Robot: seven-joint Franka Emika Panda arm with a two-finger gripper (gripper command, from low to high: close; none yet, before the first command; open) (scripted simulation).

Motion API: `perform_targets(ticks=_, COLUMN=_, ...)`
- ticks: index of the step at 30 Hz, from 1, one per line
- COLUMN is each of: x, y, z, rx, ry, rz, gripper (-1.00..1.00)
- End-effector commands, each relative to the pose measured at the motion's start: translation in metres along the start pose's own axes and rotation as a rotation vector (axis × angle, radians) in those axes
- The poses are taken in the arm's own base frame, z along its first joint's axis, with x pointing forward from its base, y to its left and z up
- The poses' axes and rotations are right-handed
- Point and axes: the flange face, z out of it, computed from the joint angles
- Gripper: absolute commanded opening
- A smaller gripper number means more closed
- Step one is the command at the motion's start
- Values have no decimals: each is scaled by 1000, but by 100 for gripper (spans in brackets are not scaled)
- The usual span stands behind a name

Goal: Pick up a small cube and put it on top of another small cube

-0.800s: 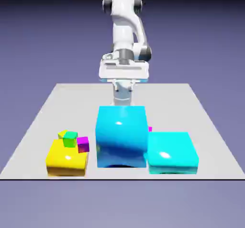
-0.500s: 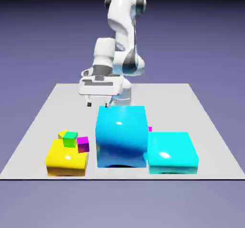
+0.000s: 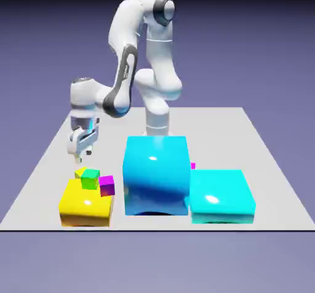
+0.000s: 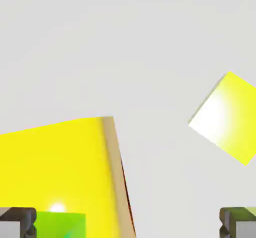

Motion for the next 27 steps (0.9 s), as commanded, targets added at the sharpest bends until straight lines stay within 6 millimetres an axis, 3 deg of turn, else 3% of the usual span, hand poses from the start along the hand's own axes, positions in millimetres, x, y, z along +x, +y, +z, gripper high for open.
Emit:
perform_targets(ticks=1, x=7, y=-1, z=8, rx=-26, ry=2, rz=70, gripper=0)
perform_targets(ticks=5, x=56, y=-10, z=34, rx=-113, ry=12, rz=385, gripper=0)
perform_targets(ticks=6, x=56, y=-10, z=34, rx=-113, ry=12, rz=385, gripper=0)
perform_targets(ticks=13, x=58, y=-3, z=103, rx=-113, ry=12, rz=385, gripper=0)
perform_targets(ticks=14, x=58, y=-3, z=103, rx=-113, ry=12, rz=385, gripper=-100)
perform_targets(ticks=15, x=58, y=-3, z=103, rx=-113, ry=12, rz=385, gripper=-100)
perform_targets(ticks=21, x=56, y=-10, z=40, rx=-113, ry=12, rz=385, gripper=-100)
perform_targets(ticks=22, x=47, y=-12, z=29, rx=-115, ry=8, rz=382, gripper=-100)
perform_targets(ticks=27, x=-55, y=-22, z=-32, rx=-130, ry=-6, rz=334, gripper=-100)
